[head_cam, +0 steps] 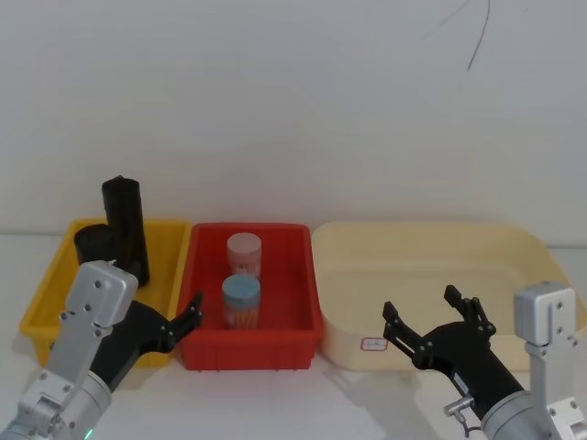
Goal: Pick up the garbage bag with the one hand and transfer it to the other hand.
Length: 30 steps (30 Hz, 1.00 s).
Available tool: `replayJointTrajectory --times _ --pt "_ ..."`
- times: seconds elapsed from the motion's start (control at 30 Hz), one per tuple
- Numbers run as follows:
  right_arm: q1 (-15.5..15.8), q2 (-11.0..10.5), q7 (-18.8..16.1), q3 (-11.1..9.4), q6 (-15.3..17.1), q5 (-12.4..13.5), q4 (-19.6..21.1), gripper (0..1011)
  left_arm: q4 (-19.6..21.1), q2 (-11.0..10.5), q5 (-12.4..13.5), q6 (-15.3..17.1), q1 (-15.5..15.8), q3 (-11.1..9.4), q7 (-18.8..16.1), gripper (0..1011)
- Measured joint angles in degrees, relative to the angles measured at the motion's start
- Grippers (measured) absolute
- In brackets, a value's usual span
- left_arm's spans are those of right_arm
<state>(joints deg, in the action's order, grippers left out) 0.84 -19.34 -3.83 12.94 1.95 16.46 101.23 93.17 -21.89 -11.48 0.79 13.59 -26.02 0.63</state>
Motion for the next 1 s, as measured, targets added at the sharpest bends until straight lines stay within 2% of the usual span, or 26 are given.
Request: replayJointTrajectory --times 0.73,1.0 --pt "0.0 0.0 0.0 0.0 0.0 0.0 0.0 1000 0.0 0.01 0.01 0.0 0.0 0.01 0.0 1000" --pt "0.0 0.0 0.0 0.0 0.0 0.0 0.0 1000 -0.43 -0.71 1.34 -1.89 -0.3 0.23 0.01 1000"
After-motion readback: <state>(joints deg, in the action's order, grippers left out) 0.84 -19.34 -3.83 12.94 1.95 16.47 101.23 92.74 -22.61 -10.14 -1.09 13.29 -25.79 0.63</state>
